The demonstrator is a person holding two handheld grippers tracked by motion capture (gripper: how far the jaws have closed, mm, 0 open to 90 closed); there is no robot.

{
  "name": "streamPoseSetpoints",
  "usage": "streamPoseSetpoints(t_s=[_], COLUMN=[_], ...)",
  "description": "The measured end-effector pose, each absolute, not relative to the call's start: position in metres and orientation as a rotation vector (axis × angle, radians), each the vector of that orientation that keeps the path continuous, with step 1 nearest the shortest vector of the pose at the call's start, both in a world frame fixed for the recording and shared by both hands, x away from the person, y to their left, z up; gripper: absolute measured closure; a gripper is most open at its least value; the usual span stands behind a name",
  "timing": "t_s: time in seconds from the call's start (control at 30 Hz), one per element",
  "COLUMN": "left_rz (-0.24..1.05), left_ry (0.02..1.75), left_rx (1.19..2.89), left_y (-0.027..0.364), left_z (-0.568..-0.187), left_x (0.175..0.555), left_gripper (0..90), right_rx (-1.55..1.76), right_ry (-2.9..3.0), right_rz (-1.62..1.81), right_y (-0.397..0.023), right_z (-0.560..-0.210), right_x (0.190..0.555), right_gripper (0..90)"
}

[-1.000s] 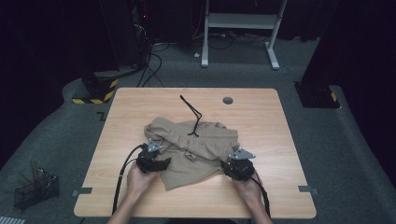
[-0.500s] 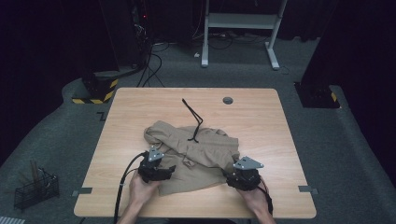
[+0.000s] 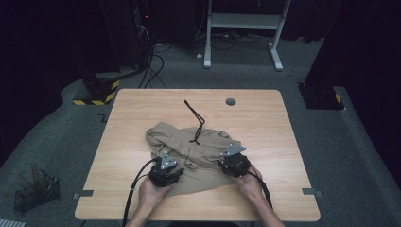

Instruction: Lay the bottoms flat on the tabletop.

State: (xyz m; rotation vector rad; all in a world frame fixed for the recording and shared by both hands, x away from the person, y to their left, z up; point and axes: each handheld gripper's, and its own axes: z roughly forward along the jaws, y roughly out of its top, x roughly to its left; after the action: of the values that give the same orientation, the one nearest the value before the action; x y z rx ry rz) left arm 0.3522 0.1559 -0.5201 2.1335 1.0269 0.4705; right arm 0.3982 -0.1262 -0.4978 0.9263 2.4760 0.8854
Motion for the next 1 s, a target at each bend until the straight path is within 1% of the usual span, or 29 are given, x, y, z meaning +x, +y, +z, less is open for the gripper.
streamPoseSetpoints(t_s=[0.03, 0.07, 0.1, 0.17, 0.27, 0.37, 0.4, 0.43, 0.47, 0.5, 0.53, 0.6, 0.63, 0.73, 0.77, 0.8, 0.87, 0.9, 1.0], left_rz=[0.469, 0.469, 0.467, 0.453, 0.446, 0.453, 0.453, 0.455, 0.442, 0.442, 0.428, 0.424, 0.448, 0.475, 0.475, 0.479, 0.475, 0.47, 0.452], left_ry=[1.008, 1.008, 1.004, 1.0, 0.997, 1.025, 1.025, 1.044, 1.092, 1.092, 1.131, 1.162, 1.172, 1.18, 1.18, 1.172, 1.151, 1.145, 1.124], left_rx=[2.148, 2.148, 2.159, 2.168, 2.181, 2.186, 2.186, 2.18, 2.155, 2.155, 2.133, 2.116, 2.119, 2.114, 2.114, 2.115, 2.116, 2.115, 2.118], left_y=[0.158, 0.158, 0.16, 0.164, 0.17, 0.187, 0.187, 0.195, 0.211, 0.211, 0.225, 0.234, 0.234, 0.225, 0.225, 0.216, 0.204, 0.2, 0.187], left_z=[-0.519, -0.519, -0.519, -0.518, -0.517, -0.516, -0.516, -0.516, -0.516, -0.516, -0.516, -0.516, -0.515, -0.516, -0.516, -0.517, -0.517, -0.518, -0.519], left_x=[0.351, 0.351, 0.35, 0.348, 0.346, 0.341, 0.341, 0.339, 0.337, 0.337, 0.336, 0.335, 0.334, 0.332, 0.332, 0.333, 0.335, 0.336, 0.341], left_gripper=[74.2, 79.1, 84.0, 88.5, 89.1, 89.4, 89.3, 89.3, 89.3, 89.3, 89.3, 88.7, 85.7, 66.2, 59.8, 54.8, 49.4, 47.9, 46.4], right_rx=[0.927, 0.927, 0.912, 0.903, 0.903, 0.95, 0.95, 0.995, 1.025, 1.025, 1.101, 1.129, 1.113, 1.093, 1.093, 1.045, 0.976, 0.944, 0.855], right_ry=[2.472, 2.472, 2.448, 2.42, 2.38, 2.304, 2.304, 2.27, 2.259, 2.259, 2.26, 2.302, 2.329, 2.324, 2.324, 2.314, 2.309, 2.317, 2.35], right_rz=[0.896, 0.896, 0.893, 0.881, 0.879, 0.896, 0.896, 0.893, 0.885, 0.885, 0.868, 0.797, 0.761, 0.838, 0.838, 0.938, 0.968, 0.983, 1.02], right_y=[-0.128, -0.128, -0.131, -0.134, -0.137, -0.147, -0.147, -0.153, -0.156, -0.156, -0.162, -0.16, -0.157, -0.151, -0.151, -0.146, -0.138, -0.134, -0.119], right_z=[-0.495, -0.495, -0.486, -0.478, -0.469, -0.458, -0.458, -0.458, -0.46, -0.46, -0.468, -0.478, -0.481, -0.474, -0.474, -0.465, -0.458, -0.456, -0.451], right_x=[0.399, 0.399, 0.399, 0.4, 0.402, 0.412, 0.412, 0.42, 0.425, 0.425, 0.436, 0.444, 0.446, 0.438, 0.438, 0.427, 0.418, 0.414, 0.408], right_gripper=[77.8, 77.8, 82.2, 83.6, 84.4, 84.6, 84.6, 84.5, 84.4, 84.4, 84.0, 81.9, 79.6, 66.9, 66.9, 58.0, 52.3, 51.3, 48.2])
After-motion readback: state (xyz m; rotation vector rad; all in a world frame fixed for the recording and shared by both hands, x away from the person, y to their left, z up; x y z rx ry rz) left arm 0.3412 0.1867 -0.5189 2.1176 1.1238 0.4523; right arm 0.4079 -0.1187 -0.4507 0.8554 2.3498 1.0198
